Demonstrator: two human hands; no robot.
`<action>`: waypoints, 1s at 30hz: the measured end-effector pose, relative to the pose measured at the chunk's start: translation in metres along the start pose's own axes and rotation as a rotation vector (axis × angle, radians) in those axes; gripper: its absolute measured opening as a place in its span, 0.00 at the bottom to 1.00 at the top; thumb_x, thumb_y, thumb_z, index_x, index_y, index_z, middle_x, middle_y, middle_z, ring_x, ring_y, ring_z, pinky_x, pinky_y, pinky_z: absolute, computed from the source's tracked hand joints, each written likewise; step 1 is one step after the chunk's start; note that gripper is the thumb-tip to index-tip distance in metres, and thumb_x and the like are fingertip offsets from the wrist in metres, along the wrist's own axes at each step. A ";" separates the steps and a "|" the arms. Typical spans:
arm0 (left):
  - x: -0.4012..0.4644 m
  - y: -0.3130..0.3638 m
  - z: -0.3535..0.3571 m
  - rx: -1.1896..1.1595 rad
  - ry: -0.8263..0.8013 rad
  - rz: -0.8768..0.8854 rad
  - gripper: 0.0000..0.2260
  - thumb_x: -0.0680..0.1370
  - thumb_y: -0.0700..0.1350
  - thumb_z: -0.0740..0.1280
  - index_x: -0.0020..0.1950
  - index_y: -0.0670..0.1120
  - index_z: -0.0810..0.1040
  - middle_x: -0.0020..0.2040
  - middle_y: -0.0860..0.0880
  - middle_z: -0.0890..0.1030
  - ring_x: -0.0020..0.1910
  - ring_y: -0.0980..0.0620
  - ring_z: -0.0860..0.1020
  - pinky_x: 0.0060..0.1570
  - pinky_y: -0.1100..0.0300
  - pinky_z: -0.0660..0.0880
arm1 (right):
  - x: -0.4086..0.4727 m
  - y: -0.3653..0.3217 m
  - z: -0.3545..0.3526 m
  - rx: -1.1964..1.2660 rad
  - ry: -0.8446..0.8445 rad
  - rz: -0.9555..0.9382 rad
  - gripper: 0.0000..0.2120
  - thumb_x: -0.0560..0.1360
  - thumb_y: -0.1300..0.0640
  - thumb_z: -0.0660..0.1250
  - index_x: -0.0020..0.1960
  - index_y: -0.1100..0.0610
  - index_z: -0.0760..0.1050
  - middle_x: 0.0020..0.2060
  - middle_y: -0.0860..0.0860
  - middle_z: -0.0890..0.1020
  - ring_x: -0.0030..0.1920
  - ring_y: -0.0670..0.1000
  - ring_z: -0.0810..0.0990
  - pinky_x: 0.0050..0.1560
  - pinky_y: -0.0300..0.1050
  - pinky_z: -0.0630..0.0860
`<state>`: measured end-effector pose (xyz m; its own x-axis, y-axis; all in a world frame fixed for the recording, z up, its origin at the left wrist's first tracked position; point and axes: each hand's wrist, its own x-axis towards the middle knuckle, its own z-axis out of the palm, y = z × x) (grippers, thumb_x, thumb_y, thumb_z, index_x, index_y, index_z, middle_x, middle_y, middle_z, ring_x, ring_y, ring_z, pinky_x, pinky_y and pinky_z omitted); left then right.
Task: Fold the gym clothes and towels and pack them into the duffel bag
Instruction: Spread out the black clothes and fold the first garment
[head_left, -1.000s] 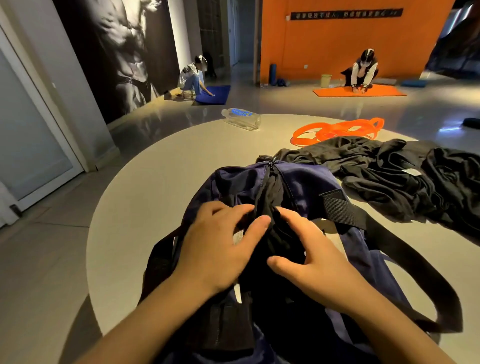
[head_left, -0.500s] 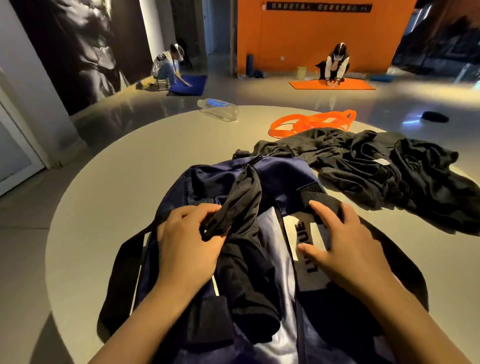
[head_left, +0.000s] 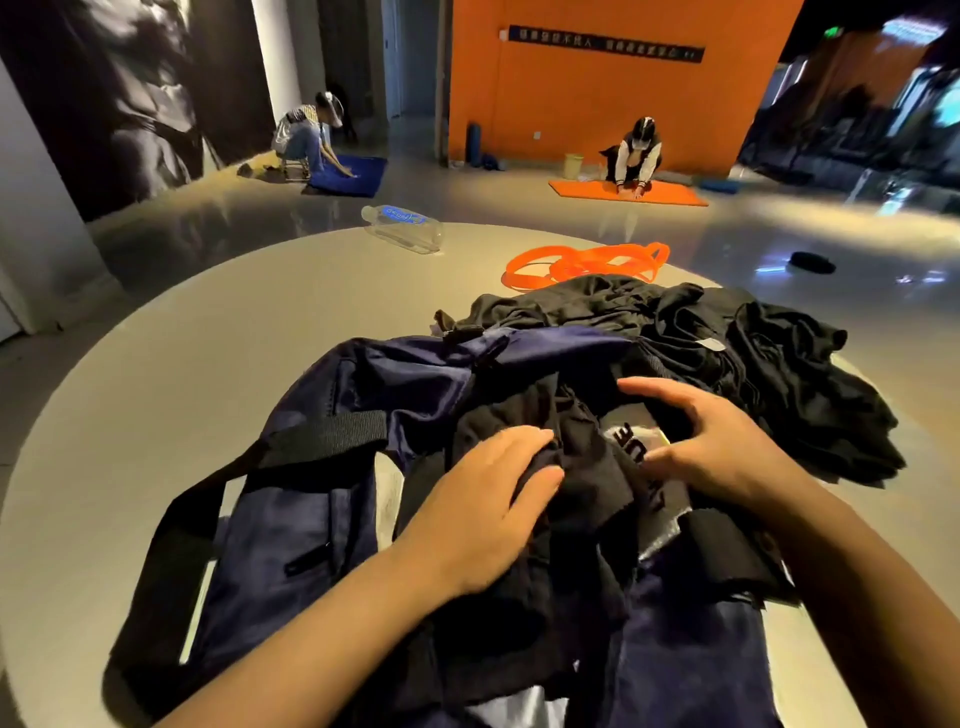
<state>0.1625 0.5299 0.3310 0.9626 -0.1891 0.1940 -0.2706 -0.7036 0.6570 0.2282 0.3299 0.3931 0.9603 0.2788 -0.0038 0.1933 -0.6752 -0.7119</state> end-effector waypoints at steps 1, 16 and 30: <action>-0.001 -0.004 0.005 0.089 -0.072 -0.002 0.27 0.78 0.63 0.48 0.77 0.57 0.57 0.77 0.59 0.57 0.75 0.63 0.49 0.75 0.56 0.45 | 0.000 0.002 -0.003 0.017 -0.003 0.010 0.36 0.63 0.69 0.71 0.67 0.46 0.73 0.64 0.45 0.75 0.63 0.45 0.72 0.53 0.34 0.70; 0.023 -0.005 0.014 0.423 -0.509 -0.183 0.42 0.72 0.71 0.60 0.78 0.59 0.40 0.79 0.52 0.48 0.77 0.43 0.48 0.70 0.35 0.50 | -0.010 -0.021 -0.078 -0.005 0.030 0.111 0.31 0.64 0.76 0.69 0.50 0.41 0.80 0.48 0.56 0.83 0.42 0.56 0.83 0.48 0.56 0.80; -0.015 0.025 0.013 0.563 -0.601 -0.078 0.42 0.74 0.68 0.61 0.77 0.59 0.38 0.78 0.52 0.35 0.75 0.44 0.32 0.68 0.28 0.42 | 0.015 0.022 -0.018 -0.030 -0.095 0.180 0.38 0.67 0.74 0.66 0.72 0.51 0.66 0.63 0.53 0.75 0.55 0.52 0.78 0.52 0.48 0.78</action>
<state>0.1419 0.5068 0.3350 0.8639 -0.3472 -0.3648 -0.3098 -0.9375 0.1586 0.2502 0.3065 0.3897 0.9568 0.2140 -0.1968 0.0271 -0.7397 -0.6724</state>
